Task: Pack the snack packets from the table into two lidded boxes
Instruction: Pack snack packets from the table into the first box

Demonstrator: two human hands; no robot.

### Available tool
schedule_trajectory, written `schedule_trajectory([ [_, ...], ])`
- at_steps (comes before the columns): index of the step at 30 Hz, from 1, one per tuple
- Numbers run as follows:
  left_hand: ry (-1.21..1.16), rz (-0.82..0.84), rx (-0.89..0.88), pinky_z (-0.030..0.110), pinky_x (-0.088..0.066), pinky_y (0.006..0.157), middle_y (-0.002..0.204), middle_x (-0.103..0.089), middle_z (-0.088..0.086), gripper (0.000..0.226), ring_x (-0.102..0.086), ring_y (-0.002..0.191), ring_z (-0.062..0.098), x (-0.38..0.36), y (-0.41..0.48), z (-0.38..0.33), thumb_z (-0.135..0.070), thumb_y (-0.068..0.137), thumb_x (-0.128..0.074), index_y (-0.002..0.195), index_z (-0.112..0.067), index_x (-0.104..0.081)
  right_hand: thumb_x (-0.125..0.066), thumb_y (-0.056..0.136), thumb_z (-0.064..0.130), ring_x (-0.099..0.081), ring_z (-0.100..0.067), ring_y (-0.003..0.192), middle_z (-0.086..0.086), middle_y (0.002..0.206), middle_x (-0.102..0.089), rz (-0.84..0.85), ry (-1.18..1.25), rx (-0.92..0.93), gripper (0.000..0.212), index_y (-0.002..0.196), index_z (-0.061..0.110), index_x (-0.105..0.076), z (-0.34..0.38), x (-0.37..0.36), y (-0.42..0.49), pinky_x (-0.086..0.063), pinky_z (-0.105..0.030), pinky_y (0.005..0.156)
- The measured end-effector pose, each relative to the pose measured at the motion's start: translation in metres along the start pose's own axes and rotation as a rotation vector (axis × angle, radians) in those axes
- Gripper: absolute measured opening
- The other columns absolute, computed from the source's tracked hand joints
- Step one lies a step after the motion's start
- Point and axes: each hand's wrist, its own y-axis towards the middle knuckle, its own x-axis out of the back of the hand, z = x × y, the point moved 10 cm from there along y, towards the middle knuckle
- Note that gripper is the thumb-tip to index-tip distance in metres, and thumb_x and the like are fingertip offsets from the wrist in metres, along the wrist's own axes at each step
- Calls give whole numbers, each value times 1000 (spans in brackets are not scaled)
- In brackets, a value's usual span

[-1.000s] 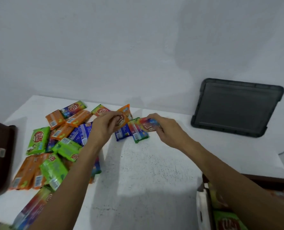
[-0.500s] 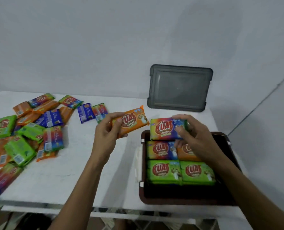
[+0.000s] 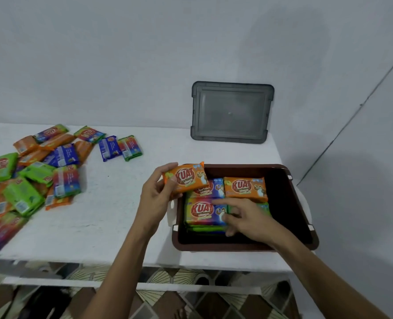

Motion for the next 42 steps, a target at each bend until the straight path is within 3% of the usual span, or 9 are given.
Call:
schedule_trajectory([
  [3,15,23,13,28,-58,72,114,-66,-1,25,-66,103,14,2,1,1,-21,98,-51,121,-28,-58,-50,99,24,-57,-9,54,15,74,-56,-87,-324,53,41,138,37,-49,11,3,1,-50,-21,56],
  [8,19,95,10,26,-58,70,113,-67,-5,25,-67,102,10,-5,1,-5,-21,98,-51,120,-31,-58,-49,99,28,-52,3,64,11,98,-62,-274,-492,99,39,137,33,-47,27,19,-3,-48,-20,56],
  [11,-18,165,34,27,-58,70,110,-69,-3,25,-68,101,14,-17,-3,-12,-22,98,-51,120,-29,-59,-53,98,28,-68,-8,87,7,101,-67,-390,9,93,38,134,33,-44,29,41,-8,-59,-23,65],
  [14,-30,268,48,33,-59,72,111,-68,1,26,-69,99,18,-43,-9,-16,-23,97,-51,122,-27,-59,-56,96,15,-71,-21,94,-5,110,-68,-228,478,85,38,130,30,-51,30,36,-7,-58,-29,74],
  [22,694,103,-358,16,-43,88,122,-58,-10,31,-53,108,2,-42,0,-22,-25,97,-53,127,-31,-55,-56,94,1,-70,-29,98,-13,115,-66,-327,583,31,24,111,12,-68,-10,82,-44,-61,-41,79],
  [25,830,61,-404,10,-29,92,129,-52,-5,30,-44,117,9,-39,1,-11,-23,95,-54,125,-26,-59,-54,94,-1,-71,-19,97,-9,115,-66,-298,458,-70,27,111,15,-68,-30,89,-57,-61,-35,75],
  [31,877,30,-378,26,-38,98,135,-49,0,34,-40,120,10,-43,-3,1,-25,95,-56,129,-22,-56,-55,94,0,-64,-21,112,-8,130,-57,-163,403,-116,31,121,14,-61,-51,65,-43,-60,-36,83],
  [36,927,16,-356,25,-36,96,135,-49,2,34,-42,122,13,-43,-2,3,-26,94,-58,128,-20,-57,-54,98,22,-59,-18,118,-1,138,-55,-189,-385,-133,39,136,27,-51,-51,69,-34,-53,-33,96],
  [42,985,26,-374,37,-43,97,133,-52,4,34,-46,122,19,-45,-3,3,-31,93,-56,124,-19,-60,-48,99,33,-64,-18,106,-1,130,-60,-183,-649,-89,39,138,33,-45,-33,72,-31,-53,-30,83],
])
